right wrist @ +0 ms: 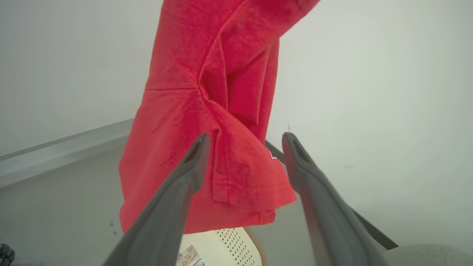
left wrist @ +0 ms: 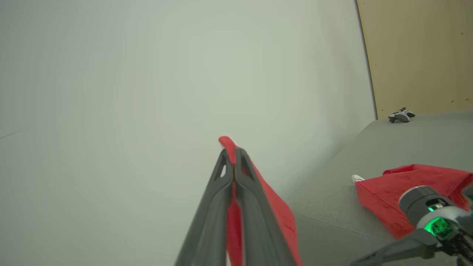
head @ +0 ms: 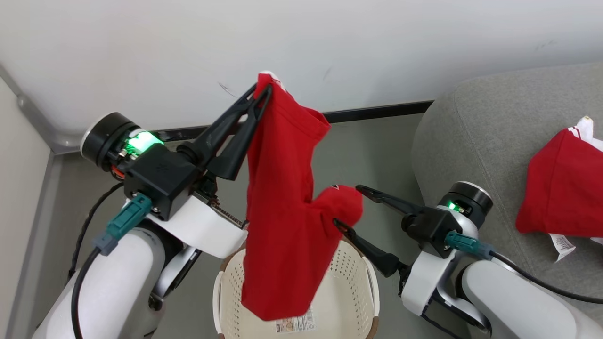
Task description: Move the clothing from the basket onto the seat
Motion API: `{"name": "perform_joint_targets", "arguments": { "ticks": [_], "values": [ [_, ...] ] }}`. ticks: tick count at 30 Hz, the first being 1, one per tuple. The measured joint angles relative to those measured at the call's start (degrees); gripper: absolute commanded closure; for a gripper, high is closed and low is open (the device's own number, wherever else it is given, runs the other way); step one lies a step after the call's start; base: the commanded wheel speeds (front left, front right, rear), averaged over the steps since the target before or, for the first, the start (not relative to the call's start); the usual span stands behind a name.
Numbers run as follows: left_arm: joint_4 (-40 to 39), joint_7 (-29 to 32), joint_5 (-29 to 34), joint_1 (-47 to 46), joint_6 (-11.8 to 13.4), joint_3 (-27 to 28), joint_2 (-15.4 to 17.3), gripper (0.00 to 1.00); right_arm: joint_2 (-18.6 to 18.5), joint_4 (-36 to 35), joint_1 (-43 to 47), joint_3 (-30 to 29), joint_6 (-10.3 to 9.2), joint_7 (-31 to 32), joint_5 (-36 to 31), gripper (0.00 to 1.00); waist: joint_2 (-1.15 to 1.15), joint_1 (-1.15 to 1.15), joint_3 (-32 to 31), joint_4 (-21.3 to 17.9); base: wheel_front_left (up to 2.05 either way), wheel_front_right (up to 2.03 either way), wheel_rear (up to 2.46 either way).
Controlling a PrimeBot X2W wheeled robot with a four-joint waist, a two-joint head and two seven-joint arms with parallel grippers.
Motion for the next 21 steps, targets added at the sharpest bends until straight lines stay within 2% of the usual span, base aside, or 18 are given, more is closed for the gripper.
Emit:
{"name": "perform_joint_targets", "arguments": {
  "ticks": [21],
  "values": [
    [-1.76,3.03,-0.98,0.00,-2.00,-4.13,-1.82,1.00,-1.75,-0.11,-5.44,14.00,0.00,3.77,10.67,0.00,0.00,0.00,-3.80,2.14,0.00,0.00,0.00]
  ]
}}
